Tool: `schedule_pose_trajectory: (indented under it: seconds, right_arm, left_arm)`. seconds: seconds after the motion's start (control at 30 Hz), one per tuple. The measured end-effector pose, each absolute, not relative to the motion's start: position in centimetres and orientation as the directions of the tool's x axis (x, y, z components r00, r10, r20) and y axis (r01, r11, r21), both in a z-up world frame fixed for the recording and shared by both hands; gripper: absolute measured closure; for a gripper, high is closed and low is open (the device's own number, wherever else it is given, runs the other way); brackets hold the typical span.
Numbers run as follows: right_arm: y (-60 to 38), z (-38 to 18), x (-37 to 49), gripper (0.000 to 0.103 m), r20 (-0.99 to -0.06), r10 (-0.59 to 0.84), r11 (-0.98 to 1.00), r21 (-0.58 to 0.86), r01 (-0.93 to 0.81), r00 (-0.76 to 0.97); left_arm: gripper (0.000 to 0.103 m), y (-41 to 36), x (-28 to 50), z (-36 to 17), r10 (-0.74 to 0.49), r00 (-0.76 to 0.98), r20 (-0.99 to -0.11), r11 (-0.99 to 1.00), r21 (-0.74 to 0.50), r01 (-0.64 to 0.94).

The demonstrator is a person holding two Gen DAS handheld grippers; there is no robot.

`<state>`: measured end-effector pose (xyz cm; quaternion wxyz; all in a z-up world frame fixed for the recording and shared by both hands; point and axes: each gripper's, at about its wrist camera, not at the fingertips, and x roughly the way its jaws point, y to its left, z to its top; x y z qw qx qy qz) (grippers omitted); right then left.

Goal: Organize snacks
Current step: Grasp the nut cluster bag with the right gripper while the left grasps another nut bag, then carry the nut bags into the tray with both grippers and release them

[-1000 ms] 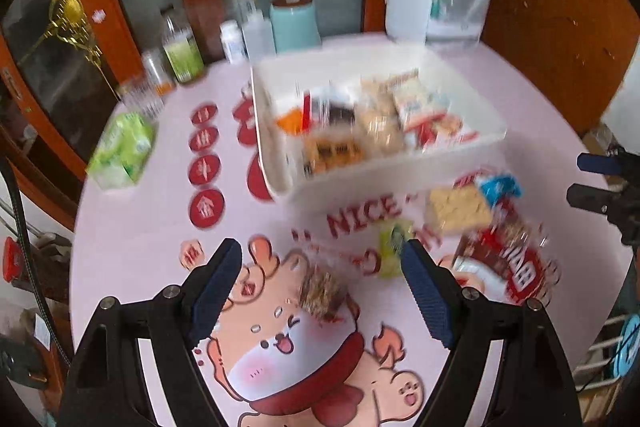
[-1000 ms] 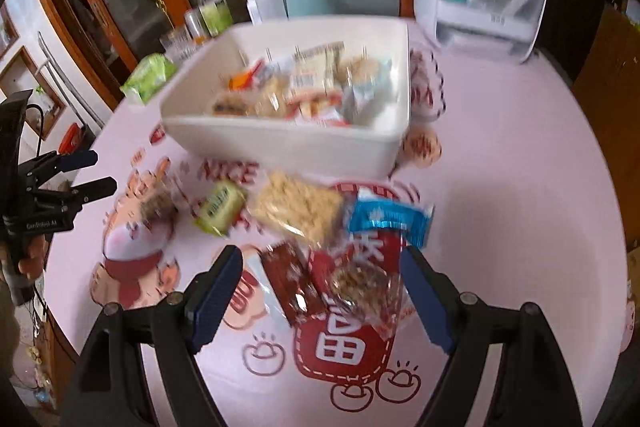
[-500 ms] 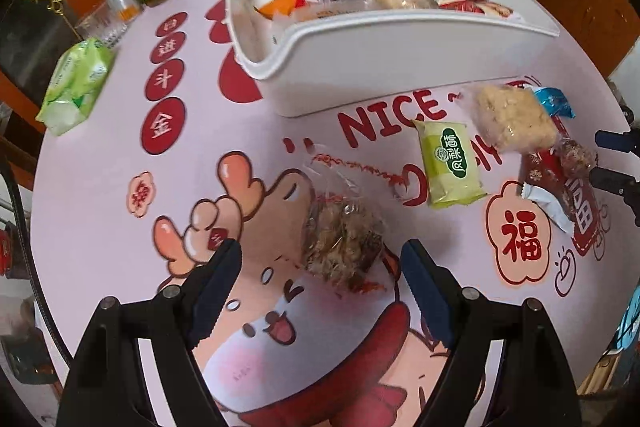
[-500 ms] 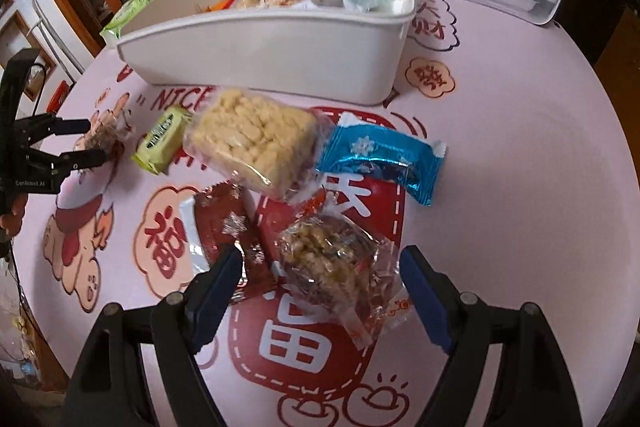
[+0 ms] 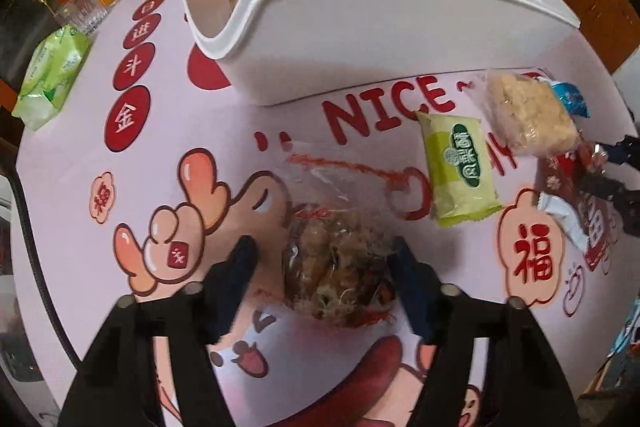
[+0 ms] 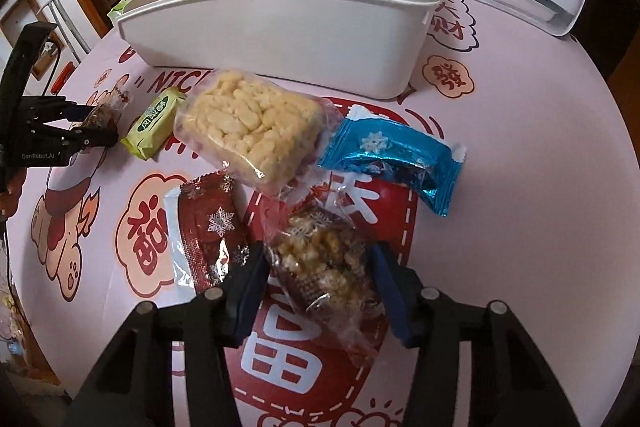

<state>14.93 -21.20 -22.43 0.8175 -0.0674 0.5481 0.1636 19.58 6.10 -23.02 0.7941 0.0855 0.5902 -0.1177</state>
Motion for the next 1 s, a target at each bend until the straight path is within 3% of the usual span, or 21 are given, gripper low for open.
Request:
schedule_pose_trajectory:
  seconds: [0.1,0.33,0.63,1.0]
  right_arm:
    - [-21.2,-22.4,14.8,0.052,-0.916,0.203,0.941,0.084,-0.329,0.346]
    - [-20.5,-20.4,13.8,0.052,-0.891,0.279,0.947,0.194,-0.257,0.357]
    - [-17.7,-13.8,12.0,0.052,-0.809,0.39,0.917,0.3,-0.262,0.439]
    - [-17.4,-4.1,16.0,0.052,-0.694,0.393,0.92,0.291,-0.263,0.603]
  left_arm:
    - [0.049,5.8,19.5,-22.9,-0.081,0.287,-0.955,0.959,0.003,0.283]
    - [0.053,4.7,17.3,-22.0,-0.068,0.331,-0.941,0.965,0.022,0.263]
    - [0.054,3.4,13.1,-14.2,-0.199,0.461,-0.865,0.975,-0.128,0.182]
    - [0.054,1.9,14.9,-4.9,-0.192,0.599,-0.777,0.981,-0.126,0.15]
